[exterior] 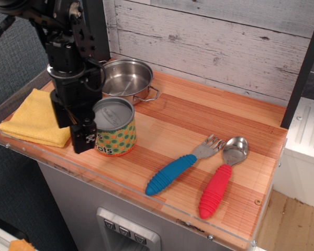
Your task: Pick up the can at the front of the counter and move it to wall next to the pot.
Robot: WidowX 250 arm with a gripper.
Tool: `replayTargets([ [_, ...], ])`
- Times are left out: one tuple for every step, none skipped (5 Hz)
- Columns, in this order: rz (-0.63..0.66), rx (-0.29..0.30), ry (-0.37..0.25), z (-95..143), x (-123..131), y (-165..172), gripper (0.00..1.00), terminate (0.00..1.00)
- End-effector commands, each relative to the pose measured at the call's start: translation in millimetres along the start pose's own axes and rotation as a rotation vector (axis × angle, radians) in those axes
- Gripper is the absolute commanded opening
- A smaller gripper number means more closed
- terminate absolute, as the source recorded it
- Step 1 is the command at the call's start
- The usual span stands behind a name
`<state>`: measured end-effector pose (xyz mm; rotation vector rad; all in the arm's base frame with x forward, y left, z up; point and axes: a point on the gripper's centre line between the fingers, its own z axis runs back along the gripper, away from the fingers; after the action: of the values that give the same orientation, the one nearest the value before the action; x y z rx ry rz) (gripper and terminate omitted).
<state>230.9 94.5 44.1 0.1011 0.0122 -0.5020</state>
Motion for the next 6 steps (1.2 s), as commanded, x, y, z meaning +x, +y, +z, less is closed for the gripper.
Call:
replayTargets([
  [-0.038,0.027,-0.04,11,23,4,1.0,0.0],
  [-0.054,0.015,-0.042,7,34,0,1.0,0.0],
  [-0.066,0.014,-0.044,7,46,-7,1.0,0.0],
  [-0.056,0.005,-0.058,10,55,-10,1.0,0.0],
  [-0.045,0.007,-0.062,11,69,-15,1.0,0.0],
  [-0.008,0.005,-0.091,13,83,-17,1.0,0.0],
])
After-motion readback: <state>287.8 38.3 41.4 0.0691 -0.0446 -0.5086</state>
